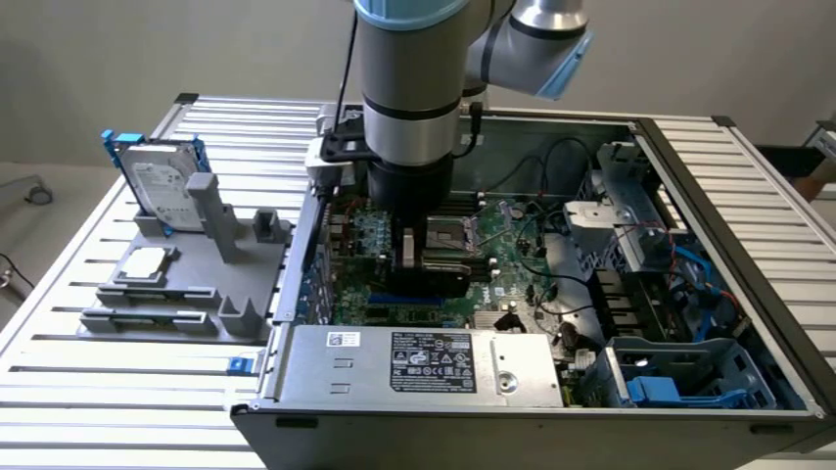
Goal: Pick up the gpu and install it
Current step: 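Insert the gpu into the slot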
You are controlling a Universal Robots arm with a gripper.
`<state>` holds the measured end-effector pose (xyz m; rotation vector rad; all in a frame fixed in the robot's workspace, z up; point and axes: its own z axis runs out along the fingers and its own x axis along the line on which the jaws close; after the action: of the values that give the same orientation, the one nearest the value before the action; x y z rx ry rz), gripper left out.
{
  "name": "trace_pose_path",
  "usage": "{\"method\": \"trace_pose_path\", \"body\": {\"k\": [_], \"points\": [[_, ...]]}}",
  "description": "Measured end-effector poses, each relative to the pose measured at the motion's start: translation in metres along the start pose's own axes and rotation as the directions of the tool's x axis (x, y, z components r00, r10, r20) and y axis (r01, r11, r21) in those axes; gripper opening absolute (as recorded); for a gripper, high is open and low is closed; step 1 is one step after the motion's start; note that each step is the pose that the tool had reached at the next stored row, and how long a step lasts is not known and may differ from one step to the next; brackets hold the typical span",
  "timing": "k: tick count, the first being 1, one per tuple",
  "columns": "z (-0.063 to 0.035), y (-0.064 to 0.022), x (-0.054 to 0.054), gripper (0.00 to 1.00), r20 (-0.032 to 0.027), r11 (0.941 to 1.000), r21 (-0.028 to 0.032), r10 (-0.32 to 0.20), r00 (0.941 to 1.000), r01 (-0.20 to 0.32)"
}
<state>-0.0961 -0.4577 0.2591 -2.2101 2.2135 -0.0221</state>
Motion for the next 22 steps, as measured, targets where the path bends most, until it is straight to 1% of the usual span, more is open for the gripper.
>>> {"method": "trace_pose_path", "body": {"k": [12,16,22], "points": [[0.0026,0.0001,0.0006,0.27,0.0004,1.0,-0.0013,-0.008,1.0,0.008],[0.0028,0.0001,0.0006,0.27,0.0006,1.0,-0.0032,-0.008,1.0,0.008],[0.0028,0.0001,0.0006,0.27,0.0013,0.9999,-0.0078,-0.008,1.0,0.008]]}}
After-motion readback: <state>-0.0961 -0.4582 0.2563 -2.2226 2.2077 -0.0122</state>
